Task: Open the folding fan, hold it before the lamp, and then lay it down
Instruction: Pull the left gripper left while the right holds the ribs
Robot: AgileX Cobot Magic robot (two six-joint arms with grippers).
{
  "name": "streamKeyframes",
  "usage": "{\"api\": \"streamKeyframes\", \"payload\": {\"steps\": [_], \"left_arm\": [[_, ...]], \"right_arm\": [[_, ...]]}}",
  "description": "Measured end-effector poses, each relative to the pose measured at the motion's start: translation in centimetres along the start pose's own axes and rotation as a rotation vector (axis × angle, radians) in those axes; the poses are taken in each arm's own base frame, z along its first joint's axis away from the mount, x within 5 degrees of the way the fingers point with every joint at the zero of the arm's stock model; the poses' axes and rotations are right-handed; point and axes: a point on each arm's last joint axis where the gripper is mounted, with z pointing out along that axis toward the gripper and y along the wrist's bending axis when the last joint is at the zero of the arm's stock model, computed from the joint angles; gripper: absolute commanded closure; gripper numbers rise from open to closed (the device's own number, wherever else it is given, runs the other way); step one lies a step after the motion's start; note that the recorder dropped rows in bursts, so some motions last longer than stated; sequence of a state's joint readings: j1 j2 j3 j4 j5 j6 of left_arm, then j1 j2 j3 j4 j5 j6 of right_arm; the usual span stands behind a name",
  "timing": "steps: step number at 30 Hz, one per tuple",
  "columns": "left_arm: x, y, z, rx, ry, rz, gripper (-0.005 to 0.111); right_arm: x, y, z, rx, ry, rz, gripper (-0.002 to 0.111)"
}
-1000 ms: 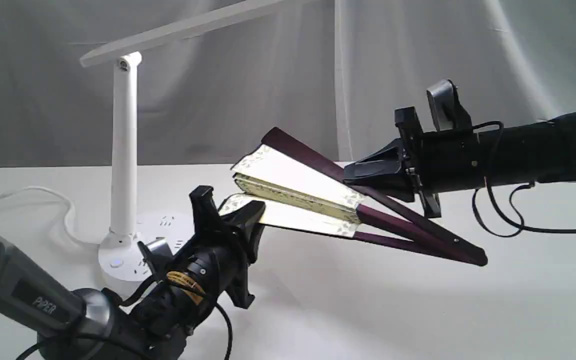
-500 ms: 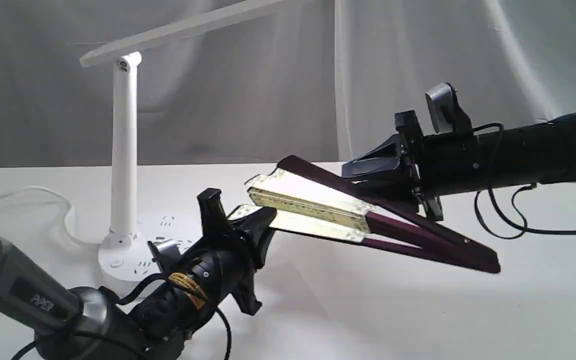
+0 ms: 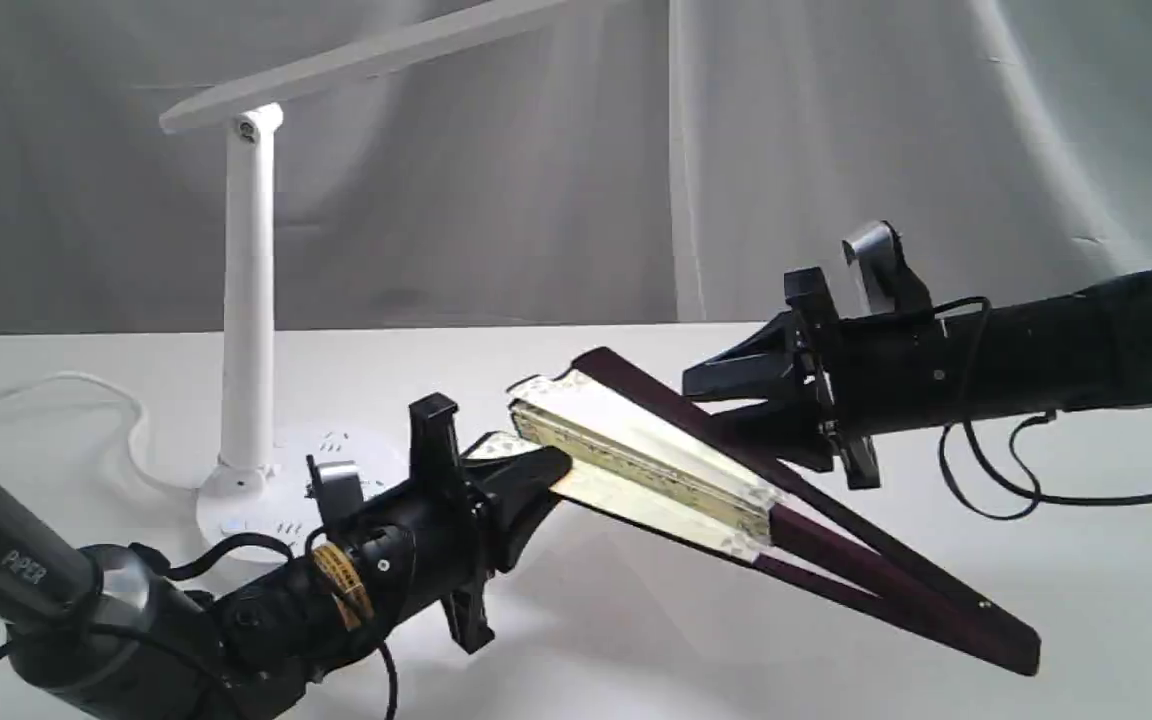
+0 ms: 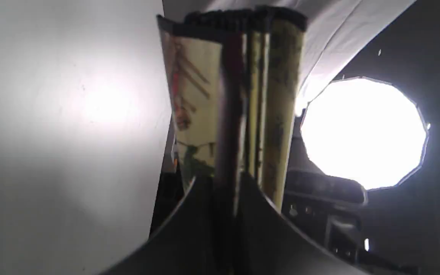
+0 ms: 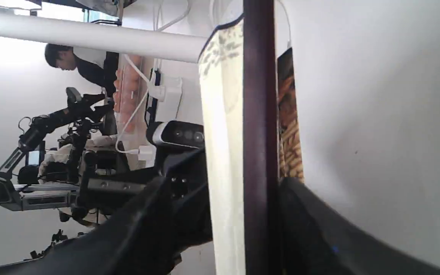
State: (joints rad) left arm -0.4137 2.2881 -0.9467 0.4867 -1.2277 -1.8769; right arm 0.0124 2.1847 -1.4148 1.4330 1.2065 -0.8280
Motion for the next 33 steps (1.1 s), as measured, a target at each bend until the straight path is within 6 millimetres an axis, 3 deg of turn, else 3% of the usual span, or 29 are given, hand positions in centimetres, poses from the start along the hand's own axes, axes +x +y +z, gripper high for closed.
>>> {"api": "streamKeyframes", "payload": {"steps": [8,16,23,33], "left_arm": [[0.8,0.2,0.0,-0.029,0.083,0.052,0.107],[1.3,-2.4,0.0,0.016,0.11,0.201,0.107],[1.4,-2.8,0.0,0.023,0.114,0.227,0.107],[1.3,-2.8,0.0,0.024,0.11,0.221,0.107]], "right_arm": [[0.1,-1.3,0.5,-0.004,0.003,0.039,0.065],[0.0,-1.4,0.6,-0.014,-0.008,0.041,0.066],[0.0,-1.4,0.6,-0.018,-0.009,0.04,0.07],[0.1,-1.3,0.6,-0.026,-0.003,-0.003,0.106]]}}
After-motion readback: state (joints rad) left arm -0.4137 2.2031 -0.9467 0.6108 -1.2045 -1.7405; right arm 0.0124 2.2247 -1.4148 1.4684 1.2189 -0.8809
